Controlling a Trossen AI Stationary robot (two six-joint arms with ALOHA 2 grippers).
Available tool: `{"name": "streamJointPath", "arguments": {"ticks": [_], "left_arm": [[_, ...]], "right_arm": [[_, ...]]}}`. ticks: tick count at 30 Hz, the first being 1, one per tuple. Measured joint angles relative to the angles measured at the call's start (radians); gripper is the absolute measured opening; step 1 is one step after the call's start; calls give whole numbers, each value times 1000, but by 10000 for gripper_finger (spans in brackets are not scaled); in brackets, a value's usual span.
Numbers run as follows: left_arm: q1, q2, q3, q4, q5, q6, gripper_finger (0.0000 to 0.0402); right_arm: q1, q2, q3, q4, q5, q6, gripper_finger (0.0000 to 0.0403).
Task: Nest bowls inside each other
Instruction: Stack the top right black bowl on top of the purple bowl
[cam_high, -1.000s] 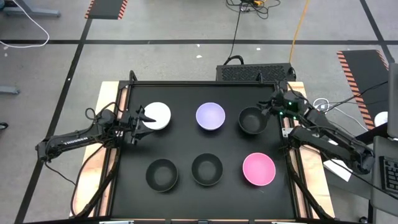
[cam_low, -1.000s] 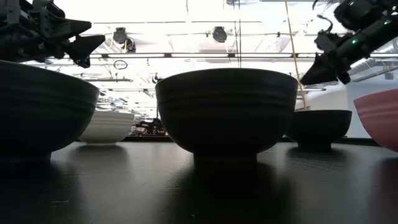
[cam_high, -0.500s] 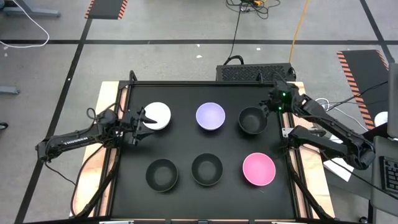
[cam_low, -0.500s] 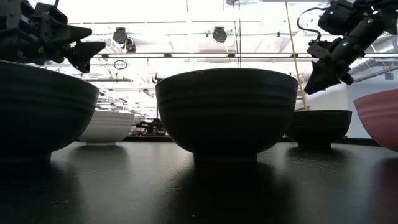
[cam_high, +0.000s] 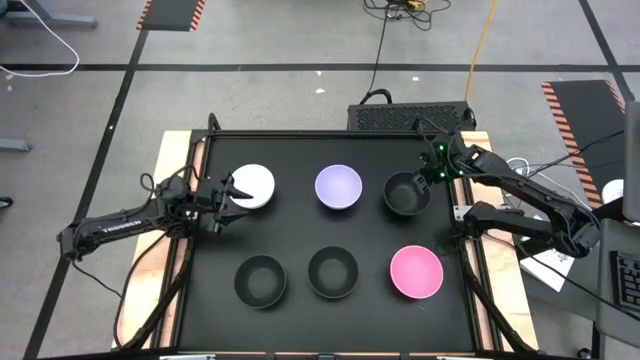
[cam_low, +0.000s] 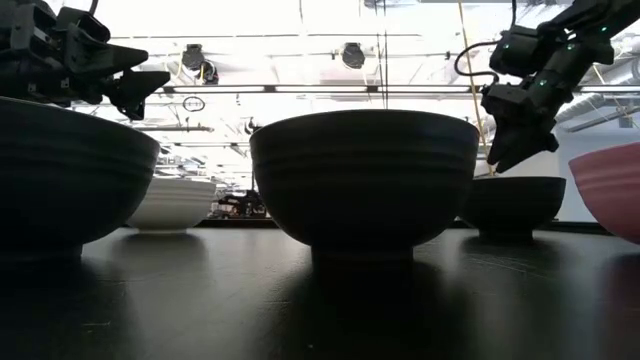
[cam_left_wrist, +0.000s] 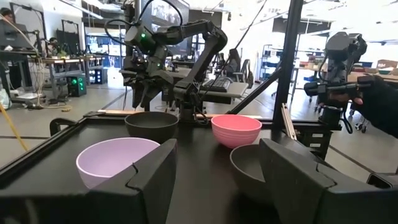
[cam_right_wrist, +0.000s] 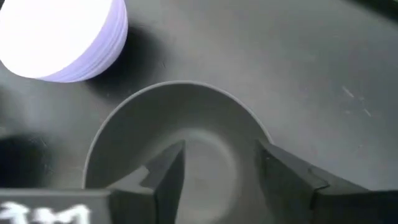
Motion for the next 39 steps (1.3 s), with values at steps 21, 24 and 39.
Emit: {"name": "streamJointPath", "arguments": {"ticks": [21,24,39], "left_arm": [[0,0,0,-24,0,13,230],[0,0,0,-24,0,11,230],[0,0,0,-21,0,9,230]], "right_arm": [[-118,88,113,-261,7,-106,240],[-118,113,114,-276,7,-121,240],[-108,235,114,-297,7,-140,240]]}}
